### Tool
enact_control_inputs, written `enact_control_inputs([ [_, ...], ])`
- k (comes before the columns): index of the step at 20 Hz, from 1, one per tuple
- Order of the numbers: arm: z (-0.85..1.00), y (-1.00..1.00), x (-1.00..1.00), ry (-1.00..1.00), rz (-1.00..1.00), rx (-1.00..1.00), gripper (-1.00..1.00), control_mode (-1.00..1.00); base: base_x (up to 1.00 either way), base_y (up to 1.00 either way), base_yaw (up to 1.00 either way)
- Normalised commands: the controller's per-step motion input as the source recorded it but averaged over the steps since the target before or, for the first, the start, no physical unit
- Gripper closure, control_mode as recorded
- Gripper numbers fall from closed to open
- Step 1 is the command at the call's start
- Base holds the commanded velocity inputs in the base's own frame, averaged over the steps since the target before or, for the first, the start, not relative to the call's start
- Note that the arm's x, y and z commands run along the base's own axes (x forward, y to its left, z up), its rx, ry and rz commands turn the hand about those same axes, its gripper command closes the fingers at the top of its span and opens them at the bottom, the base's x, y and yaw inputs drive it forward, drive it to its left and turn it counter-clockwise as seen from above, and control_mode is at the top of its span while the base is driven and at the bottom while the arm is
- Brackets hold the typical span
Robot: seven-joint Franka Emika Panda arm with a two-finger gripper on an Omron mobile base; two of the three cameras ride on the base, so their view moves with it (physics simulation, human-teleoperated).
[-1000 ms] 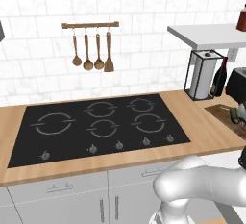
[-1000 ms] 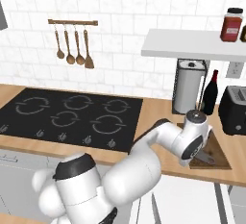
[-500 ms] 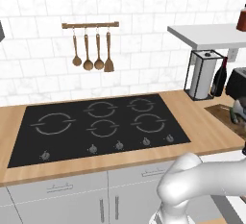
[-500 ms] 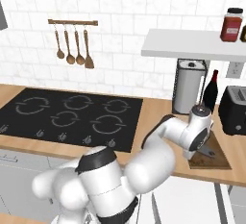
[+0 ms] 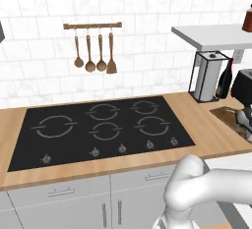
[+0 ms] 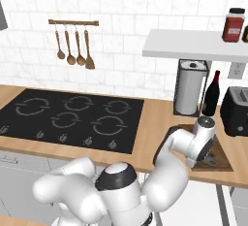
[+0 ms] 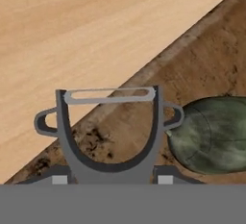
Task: Place the appropriate cutting tool for cutting the cucumber skin on the cutting board.
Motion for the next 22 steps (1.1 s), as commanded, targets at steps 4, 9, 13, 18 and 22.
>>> enact_control_inputs([
  [4, -0.61, 0.08, 0.1, 0.0, 0.0, 0.01, -1.0, -1.0, 0.0, 0.0, 0.0],
  [9, -0.15, 0.02, -0.11, 0.0, 0.0, 0.03, -1.0, -1.0, 0.0, 0.0, 0.0],
  [13, 0.49, 0.29, -0.76, -0.01, 0.0, 0.0, -1.0, -1.0, 0.0, 0.0, 0.0],
  [18, 0.83, 0.68, -0.64, -0.07, 0.02, -0.03, -1.0, -1.0, 0.0, 0.0, 0.0],
  [22, 0.89, 0.85, -0.53, -0.12, 0.02, -0.06, -1.0, -1.0, 0.0, 0.0, 0.0],
])
